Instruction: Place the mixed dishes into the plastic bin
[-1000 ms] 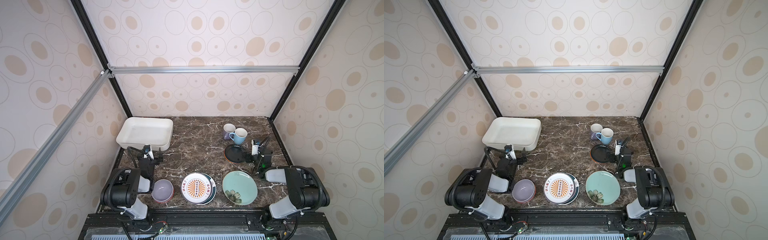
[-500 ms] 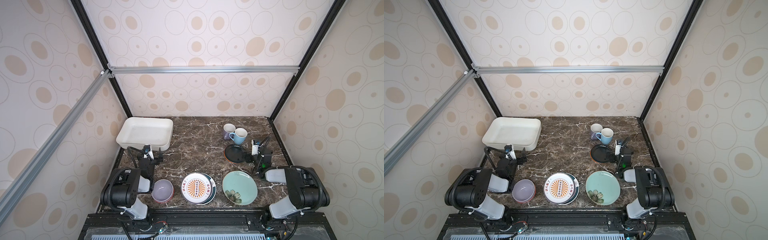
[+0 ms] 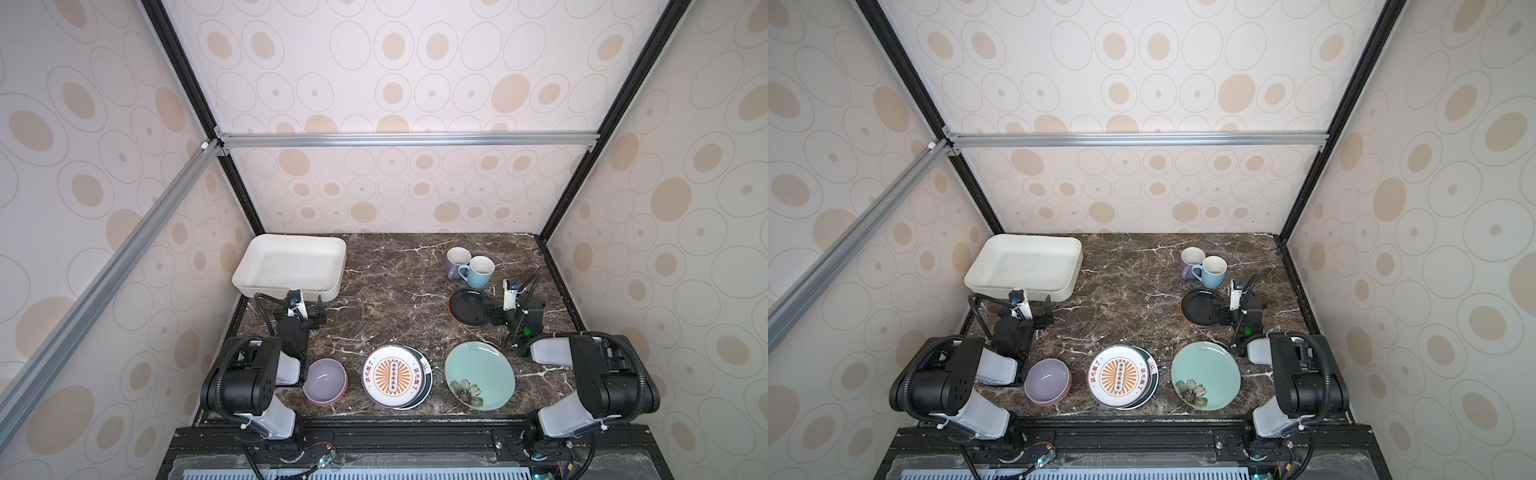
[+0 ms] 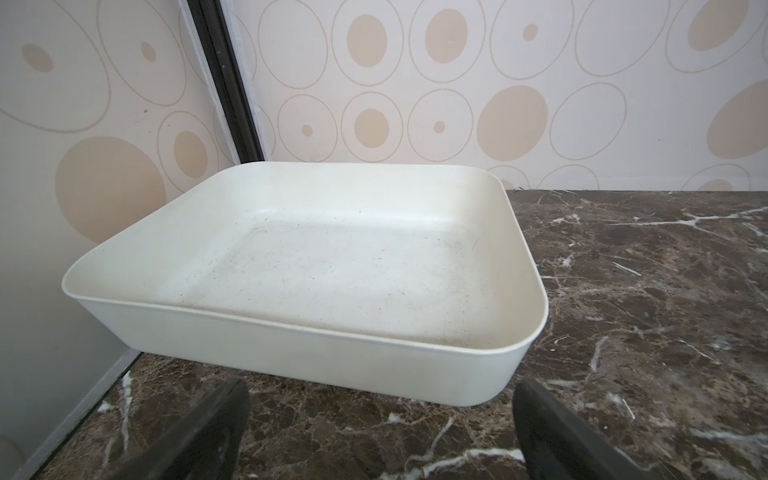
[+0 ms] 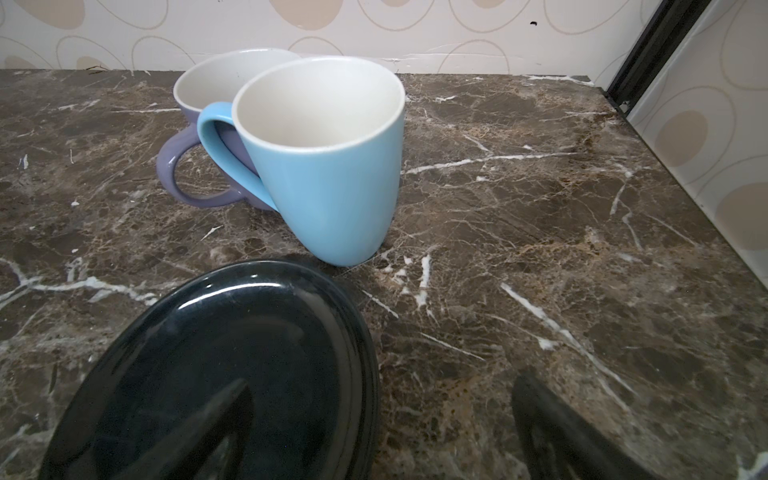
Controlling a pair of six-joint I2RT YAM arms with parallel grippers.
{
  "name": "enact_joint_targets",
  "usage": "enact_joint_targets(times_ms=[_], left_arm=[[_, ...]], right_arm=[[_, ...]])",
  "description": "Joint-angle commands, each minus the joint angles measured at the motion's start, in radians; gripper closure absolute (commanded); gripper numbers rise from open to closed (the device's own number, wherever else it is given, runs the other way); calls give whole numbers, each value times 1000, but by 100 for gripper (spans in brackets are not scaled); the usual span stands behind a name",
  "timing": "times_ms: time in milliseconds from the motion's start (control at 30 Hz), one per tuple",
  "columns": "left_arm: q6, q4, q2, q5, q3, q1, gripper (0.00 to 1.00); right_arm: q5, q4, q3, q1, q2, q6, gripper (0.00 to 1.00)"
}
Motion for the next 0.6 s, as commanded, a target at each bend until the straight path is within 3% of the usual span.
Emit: enact_joint_targets(times_ms=[0, 500, 567], left_arm=[[27, 16, 0, 2, 15, -3, 1], [28, 23, -6, 9, 12, -2, 1], [38, -115, -65, 29, 59, -3, 1]], right_arm=[[9, 16, -3, 0, -7, -14, 0], [0, 15, -6, 1, -13, -19, 0], [-57, -17, 3, 3, -40, -50, 0]])
